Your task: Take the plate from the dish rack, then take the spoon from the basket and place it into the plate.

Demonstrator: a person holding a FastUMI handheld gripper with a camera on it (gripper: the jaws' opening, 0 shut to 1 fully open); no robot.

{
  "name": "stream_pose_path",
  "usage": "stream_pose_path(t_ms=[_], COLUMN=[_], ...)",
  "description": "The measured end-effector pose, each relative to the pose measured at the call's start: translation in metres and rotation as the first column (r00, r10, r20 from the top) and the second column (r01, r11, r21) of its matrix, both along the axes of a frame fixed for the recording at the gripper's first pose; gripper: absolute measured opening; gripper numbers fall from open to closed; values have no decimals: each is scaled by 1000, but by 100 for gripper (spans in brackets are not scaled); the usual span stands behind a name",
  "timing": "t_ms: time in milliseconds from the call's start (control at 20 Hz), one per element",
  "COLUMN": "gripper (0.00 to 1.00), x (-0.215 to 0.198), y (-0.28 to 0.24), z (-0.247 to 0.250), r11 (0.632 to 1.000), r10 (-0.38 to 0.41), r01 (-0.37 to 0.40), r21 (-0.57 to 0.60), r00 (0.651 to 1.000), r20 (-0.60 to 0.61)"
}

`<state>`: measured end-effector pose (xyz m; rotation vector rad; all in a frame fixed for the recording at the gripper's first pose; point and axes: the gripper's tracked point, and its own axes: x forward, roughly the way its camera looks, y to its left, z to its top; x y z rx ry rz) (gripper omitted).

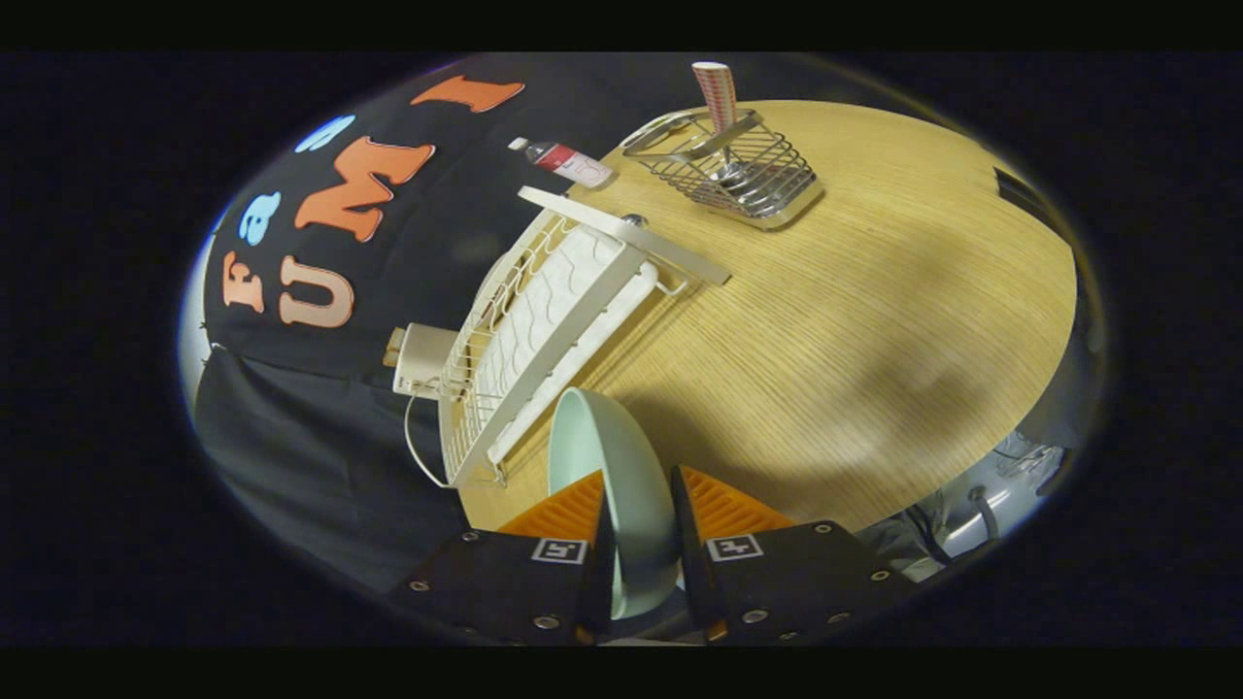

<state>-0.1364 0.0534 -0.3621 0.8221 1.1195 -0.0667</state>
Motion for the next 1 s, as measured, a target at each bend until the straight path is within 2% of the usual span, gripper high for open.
stream_pose_path(t_ms=[100, 150, 300, 400, 450, 550, 750, 1000], gripper=[38, 46, 58, 75, 87, 98, 98, 99], x=[-3, -3, 2, 4, 5, 5, 11, 35], y=[-9, -13, -27, -43, -52, -70, -118, -164], z=[0, 3, 16, 19, 20, 24, 34, 60], r11=[998, 997, 993, 985, 979, 968, 920, 858], r10=[28, 41, 52, 60, 64, 66, 70, 96], r01=[-28, -41, -47, -51, -52, -51, -32, -2], r21=[-49, -67, -108, -168, -198, -247, -390, -513], r00=[1000, 999, 998, 997, 997, 996, 994, 983], r20=[-8, -2, 37, 50, 52, 55, 86, 158])
